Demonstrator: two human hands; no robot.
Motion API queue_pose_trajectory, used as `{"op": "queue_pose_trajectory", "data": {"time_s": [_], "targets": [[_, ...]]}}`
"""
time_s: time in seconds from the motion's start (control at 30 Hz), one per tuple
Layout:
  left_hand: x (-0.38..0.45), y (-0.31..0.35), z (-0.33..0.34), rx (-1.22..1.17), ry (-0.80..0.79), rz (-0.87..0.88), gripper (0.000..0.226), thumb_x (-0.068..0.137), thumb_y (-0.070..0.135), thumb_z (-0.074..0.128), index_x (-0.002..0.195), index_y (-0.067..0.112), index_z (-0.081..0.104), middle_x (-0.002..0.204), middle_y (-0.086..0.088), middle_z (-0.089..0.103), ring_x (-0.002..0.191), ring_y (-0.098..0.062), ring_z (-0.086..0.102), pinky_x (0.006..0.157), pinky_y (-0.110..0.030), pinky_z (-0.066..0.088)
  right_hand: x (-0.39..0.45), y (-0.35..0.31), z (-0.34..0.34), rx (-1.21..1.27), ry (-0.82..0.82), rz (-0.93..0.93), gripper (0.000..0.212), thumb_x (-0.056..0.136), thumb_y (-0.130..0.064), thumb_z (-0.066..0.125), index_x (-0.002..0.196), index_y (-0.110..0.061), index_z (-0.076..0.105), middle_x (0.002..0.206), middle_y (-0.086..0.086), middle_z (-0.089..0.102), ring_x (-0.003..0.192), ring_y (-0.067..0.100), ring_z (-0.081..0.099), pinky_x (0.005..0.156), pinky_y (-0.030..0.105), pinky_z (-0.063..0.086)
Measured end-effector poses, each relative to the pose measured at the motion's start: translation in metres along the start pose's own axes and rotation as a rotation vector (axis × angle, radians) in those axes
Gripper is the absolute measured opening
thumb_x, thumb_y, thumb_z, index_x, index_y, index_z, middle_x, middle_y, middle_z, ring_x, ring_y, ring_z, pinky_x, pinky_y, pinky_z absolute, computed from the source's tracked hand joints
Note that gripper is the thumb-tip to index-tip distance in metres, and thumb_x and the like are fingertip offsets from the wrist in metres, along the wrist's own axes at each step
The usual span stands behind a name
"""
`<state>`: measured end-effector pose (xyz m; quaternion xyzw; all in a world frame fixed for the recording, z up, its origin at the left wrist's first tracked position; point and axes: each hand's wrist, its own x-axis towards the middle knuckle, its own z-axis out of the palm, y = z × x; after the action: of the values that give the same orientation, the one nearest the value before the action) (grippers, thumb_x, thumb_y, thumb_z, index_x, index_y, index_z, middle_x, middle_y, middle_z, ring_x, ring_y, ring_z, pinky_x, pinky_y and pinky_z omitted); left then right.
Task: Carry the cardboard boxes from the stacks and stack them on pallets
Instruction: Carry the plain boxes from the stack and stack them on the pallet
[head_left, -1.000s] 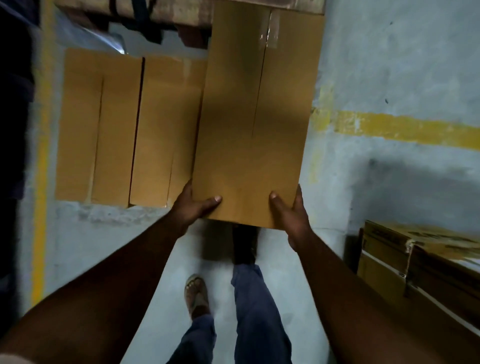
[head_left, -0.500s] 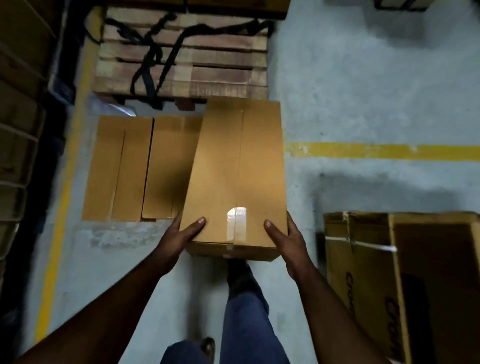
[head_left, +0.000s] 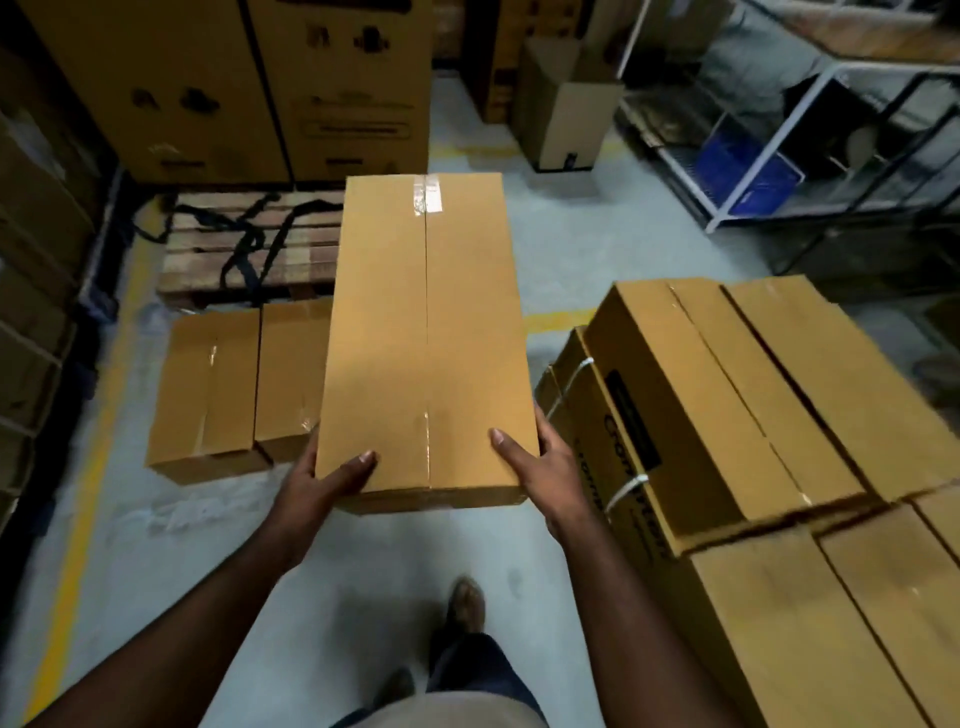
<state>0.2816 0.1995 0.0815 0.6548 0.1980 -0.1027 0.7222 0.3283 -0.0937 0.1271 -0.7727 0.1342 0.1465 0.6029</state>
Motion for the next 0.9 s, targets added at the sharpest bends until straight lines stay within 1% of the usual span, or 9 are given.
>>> {"op": "queue_pose_trajectory", "data": {"time_s": [0.1, 0.2, 0.33, 0.4, 0.5, 0.57, 0.63, 0.8, 0.9], "targets": [[-0.052, 0.001, 0.025, 0.029, -0.045, 0.053, 0.086, 0.081, 0.043, 0.085, 0.154, 0.038, 0.04, 0.133, 0.001, 0.065, 0.12, -0.023, 0.064, 0.093, -0.039, 0.058, -0.064, 0.002, -0.033, 0.032, 0.037, -0.029, 0.088, 0.077, -0.058, 0.085, 0.154, -0.046, 0.042, 0.142, -0.01, 0.063, 0.126, 0.015, 0.063, 0.104, 0.046, 0.055], [-0.096, -0.007, 0.056, 0.046, -0.082, 0.105, 0.087, 0.08, 0.046, 0.085, 0.154, 0.043, 0.039, 0.131, 0.007, 0.066, 0.117, -0.017, 0.066, 0.089, -0.035, 0.059, -0.111, 0.018, -0.07, 0.042, 0.066, -0.056, 0.082, 0.085, -0.048, 0.083, 0.155, -0.041, 0.042, 0.134, -0.015, 0.063, 0.122, 0.011, 0.062, 0.097, 0.031, 0.055], [-0.169, -0.036, 0.115, 0.077, -0.112, 0.174, 0.092, 0.068, 0.058, 0.085, 0.149, 0.046, 0.044, 0.13, 0.006, 0.067, 0.117, -0.019, 0.067, 0.09, -0.041, 0.06, -0.178, 0.058, -0.136, -0.019, 0.116, -0.076, 0.101, 0.068, -0.076, 0.08, 0.155, -0.05, 0.036, 0.153, -0.004, 0.054, 0.137, 0.023, 0.053, 0.11, 0.053, 0.05], [-0.206, -0.057, 0.149, 0.082, -0.131, 0.225, 0.085, 0.075, 0.051, 0.083, 0.15, 0.045, 0.043, 0.133, 0.003, 0.066, 0.117, -0.02, 0.067, 0.088, -0.041, 0.061, -0.214, 0.081, -0.176, -0.022, 0.119, -0.095, 0.102, 0.067, -0.077, 0.08, 0.155, -0.05, 0.035, 0.151, -0.005, 0.056, 0.134, 0.02, 0.056, 0.109, 0.051, 0.052], [-0.264, -0.089, 0.215, 0.113, -0.154, 0.289, 0.076, 0.082, 0.041, 0.079, 0.148, 0.048, 0.043, 0.133, 0.005, 0.065, 0.117, -0.018, 0.066, 0.084, -0.036, 0.062, -0.278, 0.112, -0.243, -0.034, 0.163, -0.155, 0.096, 0.077, -0.063, 0.082, 0.158, -0.041, 0.037, 0.151, -0.008, 0.056, 0.135, 0.013, 0.054, 0.113, 0.042, 0.048], [-0.297, -0.103, 0.252, 0.086, -0.134, 0.302, 0.074, 0.082, 0.043, 0.078, 0.146, 0.053, 0.043, 0.134, 0.008, 0.064, 0.12, -0.019, 0.064, 0.089, -0.039, 0.06, -0.312, 0.128, -0.284, -0.054, 0.186, -0.18, 0.096, 0.081, -0.061, 0.081, 0.16, -0.037, 0.034, 0.159, -0.006, 0.047, 0.144, 0.015, 0.045, 0.117, 0.036, 0.041], [-0.328, -0.106, 0.288, 0.074, -0.143, 0.304, 0.074, 0.08, 0.048, 0.079, 0.144, 0.057, 0.042, 0.133, 0.012, 0.063, 0.121, -0.017, 0.063, 0.092, -0.041, 0.058, -0.343, 0.136, -0.321, -0.066, 0.211, -0.19, 0.097, 0.08, -0.064, 0.079, 0.161, -0.038, 0.032, 0.162, -0.006, 0.042, 0.147, 0.015, 0.04, 0.119, 0.038, 0.038], [-0.381, -0.11, 0.36, 0.128, -0.13, 0.318, 0.086, 0.076, 0.057, 0.079, 0.151, 0.049, 0.037, 0.136, 0.012, 0.06, 0.121, -0.014, 0.061, 0.093, -0.035, 0.057, -0.391, 0.158, -0.401, -0.038, 0.248, -0.179, 0.101, 0.067, -0.082, 0.077, 0.154, -0.054, 0.033, 0.154, -0.009, 0.053, 0.139, 0.019, 0.052, 0.111, 0.051, 0.05], [-0.396, -0.115, 0.406, 0.181, -0.146, 0.314, 0.086, 0.082, 0.054, 0.08, 0.155, 0.045, 0.033, 0.133, 0.018, 0.058, 0.121, -0.011, 0.06, 0.098, -0.037, 0.055, -0.415, 0.175, -0.44, -0.008, 0.285, -0.18, 0.079, 0.082, -0.058, 0.08, 0.152, -0.044, 0.046, 0.137, -0.009, 0.066, 0.123, 0.013, 0.063, 0.104, 0.048, 0.055]]}}
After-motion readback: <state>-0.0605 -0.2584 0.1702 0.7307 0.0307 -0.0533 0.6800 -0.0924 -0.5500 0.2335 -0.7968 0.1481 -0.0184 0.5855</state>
